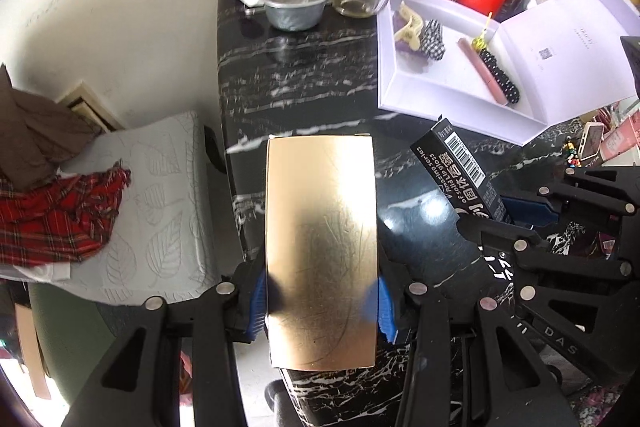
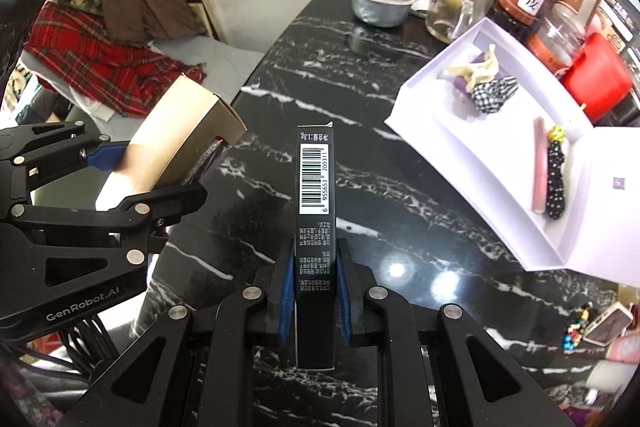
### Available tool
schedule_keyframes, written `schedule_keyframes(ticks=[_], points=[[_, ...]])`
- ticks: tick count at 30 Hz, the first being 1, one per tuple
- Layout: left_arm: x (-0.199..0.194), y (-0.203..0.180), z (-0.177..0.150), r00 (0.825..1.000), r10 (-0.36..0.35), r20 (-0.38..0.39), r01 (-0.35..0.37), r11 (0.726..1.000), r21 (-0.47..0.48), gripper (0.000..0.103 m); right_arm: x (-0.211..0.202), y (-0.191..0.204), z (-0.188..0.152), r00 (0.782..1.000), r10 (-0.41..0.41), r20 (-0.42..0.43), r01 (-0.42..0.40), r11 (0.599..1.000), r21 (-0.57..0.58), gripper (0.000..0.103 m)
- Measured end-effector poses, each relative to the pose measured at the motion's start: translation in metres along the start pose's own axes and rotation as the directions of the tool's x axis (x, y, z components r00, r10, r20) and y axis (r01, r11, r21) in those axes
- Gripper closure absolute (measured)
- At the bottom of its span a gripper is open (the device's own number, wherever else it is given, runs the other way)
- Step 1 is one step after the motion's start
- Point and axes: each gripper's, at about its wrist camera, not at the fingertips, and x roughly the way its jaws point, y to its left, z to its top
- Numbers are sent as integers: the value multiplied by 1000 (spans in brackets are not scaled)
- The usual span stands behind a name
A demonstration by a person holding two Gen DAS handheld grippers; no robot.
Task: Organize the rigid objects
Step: 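Carry the black box with the right gripper while the left carries the gold box over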
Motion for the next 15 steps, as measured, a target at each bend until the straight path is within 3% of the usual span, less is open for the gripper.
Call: schedule_keyframes(ticks=[15], points=[[-32, -18, 39, 997, -30, 78, 25, 997, 71, 60, -39, -27, 18, 999, -30, 36, 27, 996, 82, 85]])
